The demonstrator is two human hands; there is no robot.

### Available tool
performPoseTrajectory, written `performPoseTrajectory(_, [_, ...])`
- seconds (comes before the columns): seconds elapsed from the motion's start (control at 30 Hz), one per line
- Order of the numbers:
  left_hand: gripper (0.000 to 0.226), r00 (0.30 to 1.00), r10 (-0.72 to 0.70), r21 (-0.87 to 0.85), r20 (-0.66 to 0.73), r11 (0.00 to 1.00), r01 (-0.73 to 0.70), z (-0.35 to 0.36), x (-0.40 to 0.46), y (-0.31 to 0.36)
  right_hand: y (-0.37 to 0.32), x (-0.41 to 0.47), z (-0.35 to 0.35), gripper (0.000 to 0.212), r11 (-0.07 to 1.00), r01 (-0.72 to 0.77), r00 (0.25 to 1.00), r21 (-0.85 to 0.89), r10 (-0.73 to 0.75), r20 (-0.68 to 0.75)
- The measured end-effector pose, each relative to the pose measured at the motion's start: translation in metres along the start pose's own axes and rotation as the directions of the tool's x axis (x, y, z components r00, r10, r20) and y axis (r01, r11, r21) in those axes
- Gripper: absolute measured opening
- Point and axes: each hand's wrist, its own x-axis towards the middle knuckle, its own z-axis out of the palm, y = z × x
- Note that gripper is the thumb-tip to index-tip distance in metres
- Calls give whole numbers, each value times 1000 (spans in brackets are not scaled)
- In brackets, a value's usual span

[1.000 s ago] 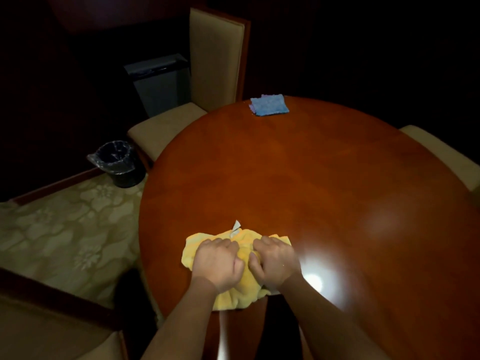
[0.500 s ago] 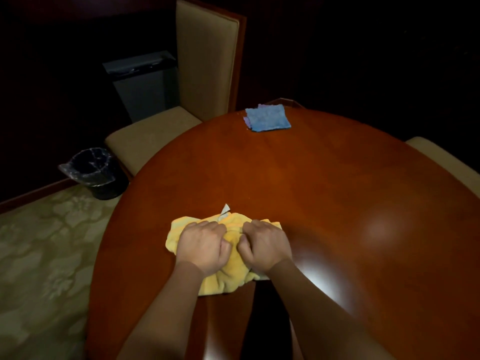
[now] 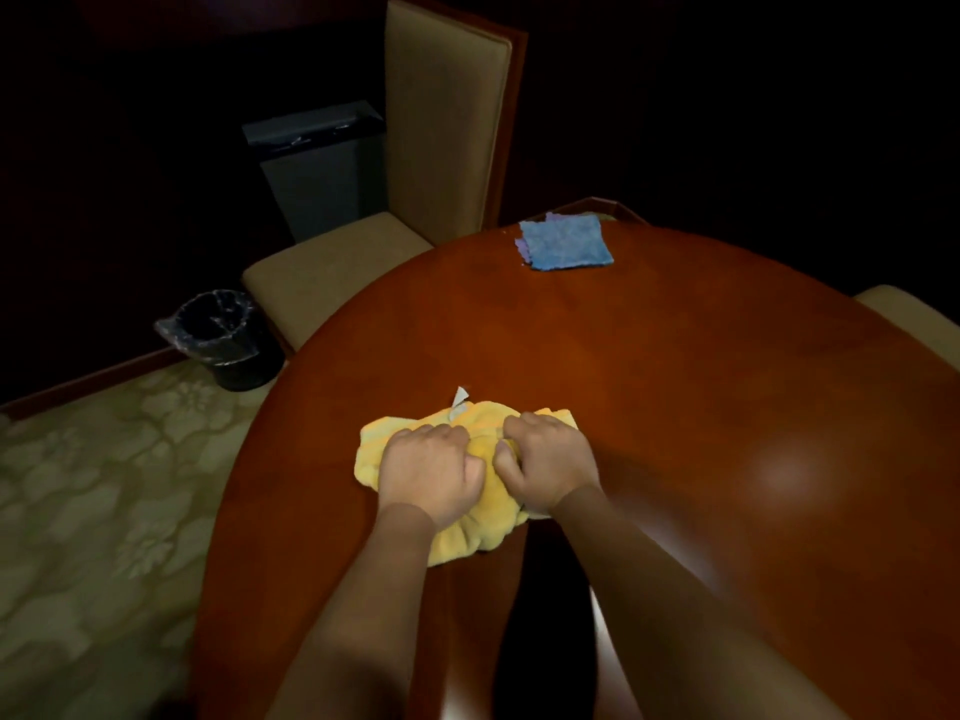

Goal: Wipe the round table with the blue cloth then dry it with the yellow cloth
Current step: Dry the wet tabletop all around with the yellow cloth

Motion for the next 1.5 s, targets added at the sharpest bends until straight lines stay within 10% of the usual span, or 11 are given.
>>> performPoseTrajectory(0.43, [57, 987, -60, -29, 150, 998, 65, -26, -179, -20, -115, -127, -15, 25, 999, 38, 994, -2, -38, 99])
performPoseTrajectory(0.67, [25, 989, -117, -69, 87, 990, 123, -28, -261, -46, -179, -183, -12, 24, 998, 36, 991, 52, -43, 123])
performPoseTrajectory(1.5, [25, 968, -77, -159, -240, 986, 39, 5, -68, -126, -129, 10, 50, 35, 997, 78, 995, 1, -78, 61])
